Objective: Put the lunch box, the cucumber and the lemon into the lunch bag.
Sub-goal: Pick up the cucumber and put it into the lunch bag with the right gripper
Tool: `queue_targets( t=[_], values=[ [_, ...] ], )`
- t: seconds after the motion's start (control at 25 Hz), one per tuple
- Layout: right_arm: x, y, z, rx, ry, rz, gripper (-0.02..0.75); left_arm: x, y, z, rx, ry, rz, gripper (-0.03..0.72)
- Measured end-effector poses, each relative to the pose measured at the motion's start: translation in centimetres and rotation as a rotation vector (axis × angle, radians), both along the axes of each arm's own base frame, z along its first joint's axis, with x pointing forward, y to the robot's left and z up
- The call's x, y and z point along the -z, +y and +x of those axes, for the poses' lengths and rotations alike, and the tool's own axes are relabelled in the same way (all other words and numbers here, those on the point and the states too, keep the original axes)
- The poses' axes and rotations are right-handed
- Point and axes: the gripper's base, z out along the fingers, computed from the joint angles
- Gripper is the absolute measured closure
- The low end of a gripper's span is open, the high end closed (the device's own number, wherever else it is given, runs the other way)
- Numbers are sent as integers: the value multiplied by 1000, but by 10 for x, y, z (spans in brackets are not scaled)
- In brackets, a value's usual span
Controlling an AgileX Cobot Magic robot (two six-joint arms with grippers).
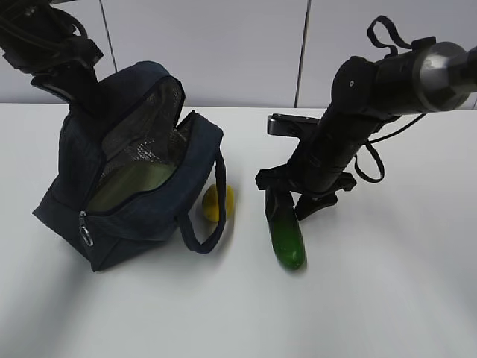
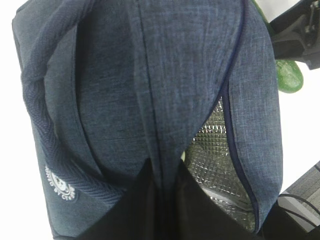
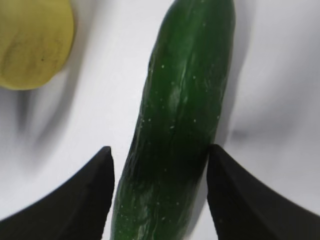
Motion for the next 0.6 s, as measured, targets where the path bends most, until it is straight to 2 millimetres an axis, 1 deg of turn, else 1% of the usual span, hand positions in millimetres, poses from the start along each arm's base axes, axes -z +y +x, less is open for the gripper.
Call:
queue_targets(
  t=[0.28, 0.6],
  values=[
    [21, 4, -1, 4, 48, -10, 296, 0, -1, 0, 8, -1, -9, 682],
    [19, 5, -2, -5, 82, -9, 409, 0, -1, 0, 10, -1, -11, 682]
  ],
)
